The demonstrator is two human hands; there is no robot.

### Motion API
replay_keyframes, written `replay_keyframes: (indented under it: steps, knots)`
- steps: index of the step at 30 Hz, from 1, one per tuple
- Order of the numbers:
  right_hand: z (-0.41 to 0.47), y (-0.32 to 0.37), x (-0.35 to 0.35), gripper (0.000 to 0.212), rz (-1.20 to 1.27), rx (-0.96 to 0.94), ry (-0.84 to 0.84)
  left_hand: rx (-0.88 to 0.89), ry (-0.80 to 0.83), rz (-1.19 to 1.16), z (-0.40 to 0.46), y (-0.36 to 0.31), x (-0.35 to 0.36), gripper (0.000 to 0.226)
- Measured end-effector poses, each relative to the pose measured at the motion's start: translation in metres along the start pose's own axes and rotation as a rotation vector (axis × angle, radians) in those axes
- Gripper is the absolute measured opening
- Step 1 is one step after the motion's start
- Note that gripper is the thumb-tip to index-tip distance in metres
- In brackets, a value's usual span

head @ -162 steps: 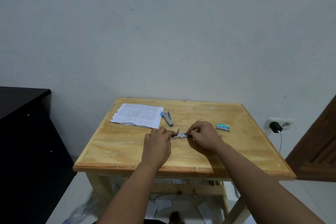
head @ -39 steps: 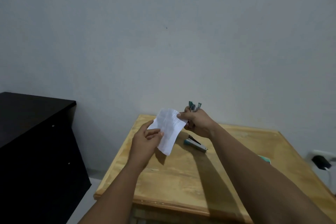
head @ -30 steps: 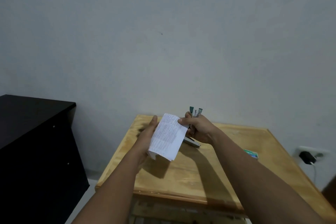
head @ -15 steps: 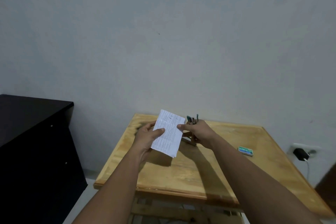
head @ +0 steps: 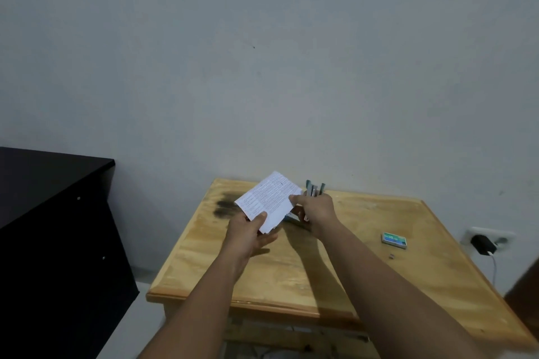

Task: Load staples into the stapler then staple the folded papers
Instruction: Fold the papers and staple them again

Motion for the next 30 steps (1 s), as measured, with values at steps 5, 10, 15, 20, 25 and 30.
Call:
replay_keyframes:
  steps: [5,10,15,20,25,30]
  knots:
    - [-0.017,-0.017,0.001,0.039,-0.171,-0.045,-0.025,0.147,-0.177,0.029,0.001,0.011,-0.011,0.039]
    - [-0.028,-0.041,0.007,0.069,-0.012,0.303,0.338,0.189,-0.202,0.007,0.000,0.013,-0.015,0.042]
    - [-0.020,-0.055,0.005,0.053,0.155,0.307,0.478,0.213,-0.168,-0.003,-0.001,0.015,-0.017,0.040]
    - [-0.020,-0.058,-0.001,0.050,0.190,0.284,0.490,0.229,-0.146,0.004,0.004,0.019,-0.016,0.039]
    - [-0.017,-0.060,0.000,0.043,0.101,0.204,0.515,0.227,-0.146,-0.003,0.005,0.021,-0.018,0.040]
    - [-0.019,-0.063,0.002,0.039,-0.029,0.066,0.466,0.219,-0.159,-0.028,0.007,0.022,-0.021,0.044]
Point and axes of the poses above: each hand's wrist, its own z-axis towards the middle knuckle, its own x-axis out of the palm, y = z × x, the point moved 1 cm from there along z, towards the middle knuckle, and after that the axes turned 11 degrees about x, right-handed, at the moved point
